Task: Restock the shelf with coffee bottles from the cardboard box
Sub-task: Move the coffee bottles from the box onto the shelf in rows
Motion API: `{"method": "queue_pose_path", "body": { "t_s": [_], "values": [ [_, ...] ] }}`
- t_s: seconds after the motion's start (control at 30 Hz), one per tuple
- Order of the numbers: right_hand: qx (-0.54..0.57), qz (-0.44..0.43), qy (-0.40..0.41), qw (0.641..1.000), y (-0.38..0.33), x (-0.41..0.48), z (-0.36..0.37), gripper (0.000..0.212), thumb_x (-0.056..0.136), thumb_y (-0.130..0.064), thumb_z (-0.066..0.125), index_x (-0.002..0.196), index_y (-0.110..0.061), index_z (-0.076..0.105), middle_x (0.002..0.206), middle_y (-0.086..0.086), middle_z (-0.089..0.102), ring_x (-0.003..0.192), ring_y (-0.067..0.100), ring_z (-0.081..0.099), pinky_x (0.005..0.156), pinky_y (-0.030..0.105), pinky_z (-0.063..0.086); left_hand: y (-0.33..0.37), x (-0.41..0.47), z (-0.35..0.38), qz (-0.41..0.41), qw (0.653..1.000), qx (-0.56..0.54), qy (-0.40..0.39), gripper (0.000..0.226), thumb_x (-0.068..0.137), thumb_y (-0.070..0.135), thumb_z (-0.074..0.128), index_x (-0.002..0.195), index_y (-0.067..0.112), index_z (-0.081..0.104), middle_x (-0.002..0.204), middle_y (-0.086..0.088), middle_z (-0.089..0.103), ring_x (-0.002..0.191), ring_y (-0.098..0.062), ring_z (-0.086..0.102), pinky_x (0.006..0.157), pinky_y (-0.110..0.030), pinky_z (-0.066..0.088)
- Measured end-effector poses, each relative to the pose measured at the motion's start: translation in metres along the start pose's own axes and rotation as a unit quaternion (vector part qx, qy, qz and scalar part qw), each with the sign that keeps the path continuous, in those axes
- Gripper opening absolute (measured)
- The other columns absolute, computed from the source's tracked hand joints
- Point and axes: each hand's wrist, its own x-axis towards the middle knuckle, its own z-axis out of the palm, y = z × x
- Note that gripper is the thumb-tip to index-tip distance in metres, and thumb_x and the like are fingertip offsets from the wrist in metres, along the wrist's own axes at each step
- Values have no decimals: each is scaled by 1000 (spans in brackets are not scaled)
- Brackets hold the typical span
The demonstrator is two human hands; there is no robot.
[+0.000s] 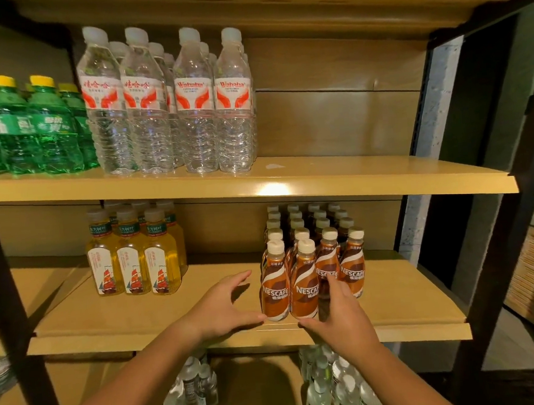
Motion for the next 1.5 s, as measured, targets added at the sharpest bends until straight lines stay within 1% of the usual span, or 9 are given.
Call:
{"method": "queue_pose_path", "body": {
  "t_s": [0.2,0.33,0.43,0.63,0.8,1.03,1.17,1.3,1.5],
  "values": [
    [-135,-56,-32,989,-19,-11,-29,122,68,-66,79,158,-27,8,161,-6,25,148,15,25,122,37,26,7,-30,-15,11,964,265,-11,132,63,84,70,162,34,-1,171,3,1,157,-23,4,128,-48,13],
    [-208,-70,-44,975,-38,-28,-40,126,68,-72,74,160,-25,1,167,-1,11,154,21,9,126,43,16,8,-51,-23,25,929,369,-20,136,65,90,61,159,32,-18,170,-4,-14,157,-30,-12,126,-54,-2],
    [-242,-67,-53,966,-51,-47,-44,128,70,-73,73,160,-25,-3,168,0,4,156,24,2,127,44,10,3,-69,-29,48,907,419,-22,138,64,92,58,157,31,-24,169,-6,-18,155,-33,-17,124,-58,-6],
    [-284,-59,-66,955,-82,-92,-38,125,72,-76,68,160,-23,-3,169,3,1,156,28,-1,127,49,11,-11,-118,-47,74,877,474,-32,135,67,94,51,157,28,-25,168,-10,-20,155,-37,-16,124,-62,-3],
    [-304,-73,-95,945,-129,-144,-21,119,76,-75,64,160,-24,-3,170,4,-4,156,29,-3,126,48,10,-31,-192,-68,63,876,476,-44,131,71,94,48,156,28,-27,168,-12,-21,154,-38,-17,123,-64,-1],
    [-284,-109,-138,942,-204,-216,38,114,80,-78,56,160,-24,-6,170,7,-5,156,29,-6,127,47,6,-68,-325,-102,-7,870,491,-54,128,73,91,51,160,26,-16,170,-10,-15,155,-37,-17,123,-63,-3],
    [-277,-154,-164,934,-253,-254,85,112,81,-77,55,161,-22,-2,169,8,1,156,31,0,126,47,11,-98,-390,-131,-63,876,474,-64,133,69,90,57,161,27,-16,170,-8,-16,155,-36,-17,123,-61,-4],
    [-250,-206,-175,930,-316,-282,133,111,80,-77,57,160,-21,4,168,9,8,155,32,5,125,48,13,-145,-456,-180,-109,859,497,-50,132,70,92,52,159,26,-21,168,-11,-20,154,-38,-17,123,-63,-5],
    [-229,-254,-224,913,-434,-297,218,114,80,-74,62,161,-21,0,169,7,-2,156,31,-4,125,47,4,-227,-533,-272,-178,847,500,-24,133,71,94,49,159,23,-20,168,-16,-18,154,-42,-14,123,-64,3]
  ]
}}
